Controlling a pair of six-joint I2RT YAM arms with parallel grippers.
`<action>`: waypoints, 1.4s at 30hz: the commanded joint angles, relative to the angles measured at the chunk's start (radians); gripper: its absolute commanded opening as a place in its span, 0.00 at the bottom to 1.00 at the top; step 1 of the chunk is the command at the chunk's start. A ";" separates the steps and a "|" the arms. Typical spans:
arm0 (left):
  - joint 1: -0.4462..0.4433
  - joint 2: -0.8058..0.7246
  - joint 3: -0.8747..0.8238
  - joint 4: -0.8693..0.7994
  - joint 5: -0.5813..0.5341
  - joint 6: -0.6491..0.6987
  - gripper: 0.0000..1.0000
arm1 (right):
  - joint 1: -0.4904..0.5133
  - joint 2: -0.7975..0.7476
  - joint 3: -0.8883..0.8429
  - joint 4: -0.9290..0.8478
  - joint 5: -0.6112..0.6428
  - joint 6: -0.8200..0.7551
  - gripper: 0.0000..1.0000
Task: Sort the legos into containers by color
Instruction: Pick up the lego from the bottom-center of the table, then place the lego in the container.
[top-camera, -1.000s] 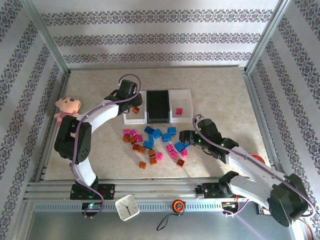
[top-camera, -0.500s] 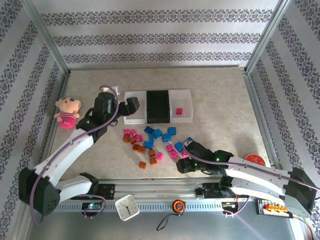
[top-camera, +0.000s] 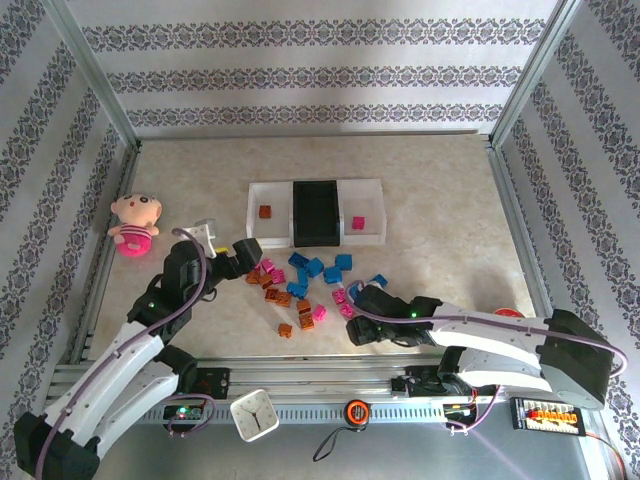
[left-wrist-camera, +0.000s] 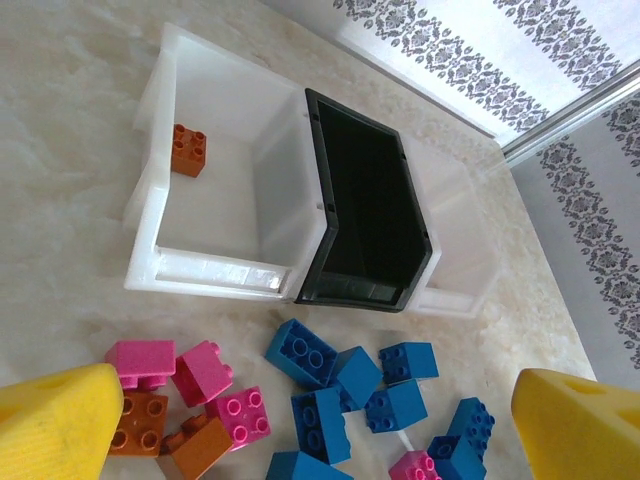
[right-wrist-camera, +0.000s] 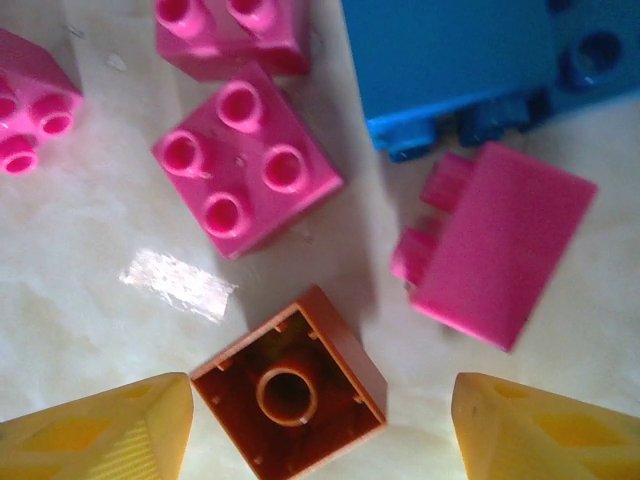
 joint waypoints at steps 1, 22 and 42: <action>-0.006 -0.040 -0.020 -0.060 -0.017 -0.023 1.00 | 0.021 0.044 0.043 0.025 0.039 -0.010 0.67; -0.002 -0.057 -0.023 -0.040 0.049 0.010 1.00 | 0.035 -0.079 0.242 -0.078 -0.063 -0.141 0.28; 0.001 -0.129 -0.099 -0.161 0.042 0.003 0.96 | -0.238 1.015 1.358 -0.005 -0.136 -0.292 0.30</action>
